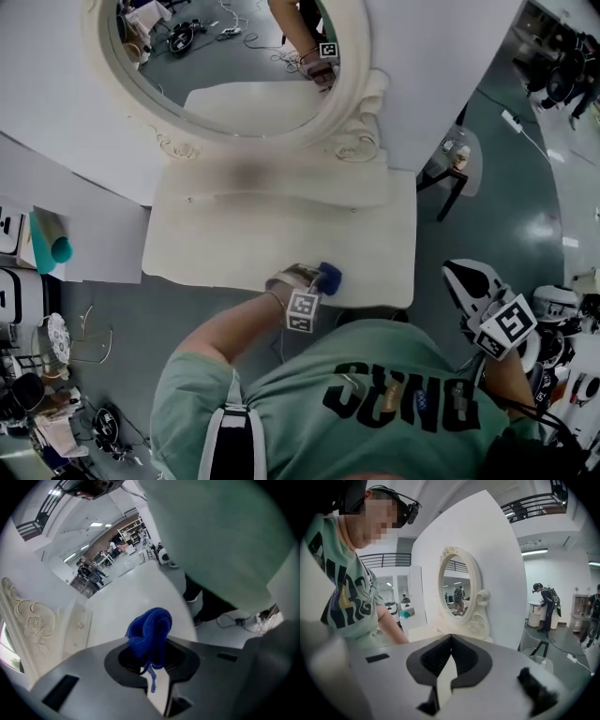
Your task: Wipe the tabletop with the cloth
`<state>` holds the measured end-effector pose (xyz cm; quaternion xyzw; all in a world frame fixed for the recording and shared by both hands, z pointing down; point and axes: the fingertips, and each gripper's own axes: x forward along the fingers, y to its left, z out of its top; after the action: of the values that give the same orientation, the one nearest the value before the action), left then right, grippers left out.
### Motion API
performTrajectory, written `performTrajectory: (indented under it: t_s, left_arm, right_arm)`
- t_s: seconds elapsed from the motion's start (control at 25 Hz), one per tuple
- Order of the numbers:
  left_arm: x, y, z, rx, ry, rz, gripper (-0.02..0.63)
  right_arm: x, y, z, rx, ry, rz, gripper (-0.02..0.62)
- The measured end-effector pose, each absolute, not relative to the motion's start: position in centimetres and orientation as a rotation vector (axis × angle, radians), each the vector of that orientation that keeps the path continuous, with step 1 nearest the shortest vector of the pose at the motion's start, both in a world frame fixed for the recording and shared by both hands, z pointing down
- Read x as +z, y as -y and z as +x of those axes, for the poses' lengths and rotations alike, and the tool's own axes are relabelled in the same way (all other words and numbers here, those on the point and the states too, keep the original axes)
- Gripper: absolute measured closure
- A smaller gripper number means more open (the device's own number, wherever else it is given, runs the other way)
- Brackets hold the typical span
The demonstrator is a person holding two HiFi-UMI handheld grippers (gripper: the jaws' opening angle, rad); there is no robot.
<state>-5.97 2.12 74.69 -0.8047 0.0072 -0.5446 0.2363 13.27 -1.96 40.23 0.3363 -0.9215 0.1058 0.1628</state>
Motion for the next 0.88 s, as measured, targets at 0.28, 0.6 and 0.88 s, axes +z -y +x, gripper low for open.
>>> performTrajectory:
  t_s: [0.28,0.6,0.88]
  left_arm:
    - [76.2,-15.1,-8.7,-1.666,0.170,-2.523,0.528]
    - [70.8,2.6,-3.0,-1.445,-0.315,-2.411,0.526]
    - [72.3,15.6,1.5,-1.513,-0.377,-2.149,0.525]
  right_arm:
    - [40.0,2.6,10.9,0.291,2.693,0.854,0.583]
    - [40.0,2.3,14.3,0.304,2.646,0.929,0.583]
    - [39.2,1.2,18.7,0.301,2.556,1.091,0.584]
